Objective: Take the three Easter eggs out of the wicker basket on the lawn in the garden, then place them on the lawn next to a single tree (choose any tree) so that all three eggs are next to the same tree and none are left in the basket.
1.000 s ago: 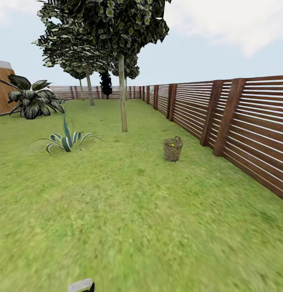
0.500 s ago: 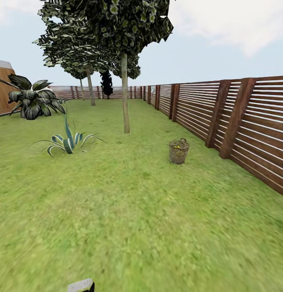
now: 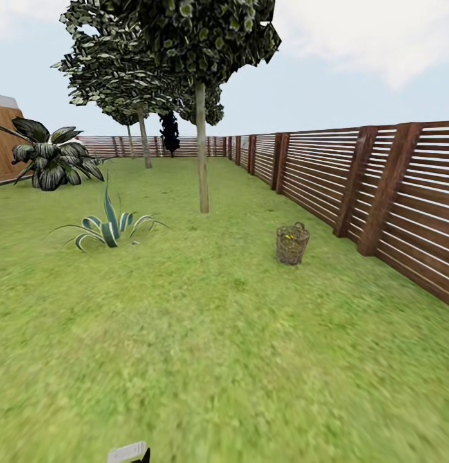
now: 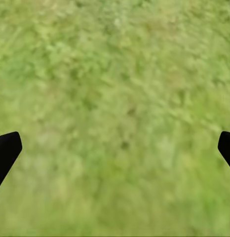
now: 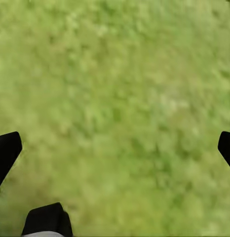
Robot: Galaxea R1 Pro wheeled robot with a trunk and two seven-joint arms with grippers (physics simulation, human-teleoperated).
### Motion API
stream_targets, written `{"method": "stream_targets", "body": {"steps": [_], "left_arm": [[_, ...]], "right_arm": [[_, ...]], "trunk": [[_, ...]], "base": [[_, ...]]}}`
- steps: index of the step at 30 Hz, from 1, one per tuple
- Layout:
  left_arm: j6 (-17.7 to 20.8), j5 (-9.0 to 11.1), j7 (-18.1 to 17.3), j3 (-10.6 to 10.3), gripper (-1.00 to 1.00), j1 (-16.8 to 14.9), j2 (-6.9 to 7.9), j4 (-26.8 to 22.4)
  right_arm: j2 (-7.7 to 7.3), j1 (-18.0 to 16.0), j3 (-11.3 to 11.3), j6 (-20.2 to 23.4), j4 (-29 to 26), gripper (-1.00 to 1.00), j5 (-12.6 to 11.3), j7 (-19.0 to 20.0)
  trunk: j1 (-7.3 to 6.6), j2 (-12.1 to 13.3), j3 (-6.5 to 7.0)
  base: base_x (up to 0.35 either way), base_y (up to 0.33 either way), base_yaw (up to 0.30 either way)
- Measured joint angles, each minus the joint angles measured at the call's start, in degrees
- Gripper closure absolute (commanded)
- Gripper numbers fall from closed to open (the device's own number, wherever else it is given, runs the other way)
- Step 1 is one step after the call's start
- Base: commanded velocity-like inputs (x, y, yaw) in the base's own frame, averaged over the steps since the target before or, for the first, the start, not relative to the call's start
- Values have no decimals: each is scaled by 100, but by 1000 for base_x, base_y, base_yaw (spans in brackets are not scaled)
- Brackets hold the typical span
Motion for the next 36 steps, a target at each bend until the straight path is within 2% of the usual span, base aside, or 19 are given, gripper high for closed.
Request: {"method": "stream_targets", "body": {"steps": [36], "left_arm": [[0, 1, -7, -9, -100, 0, -2, 0]], "right_arm": [[0, 0, 8, 0, 13, -100, 0, 0]], "trunk": [[0, 0, 0]], "base": [[276, 188, 0]]}}
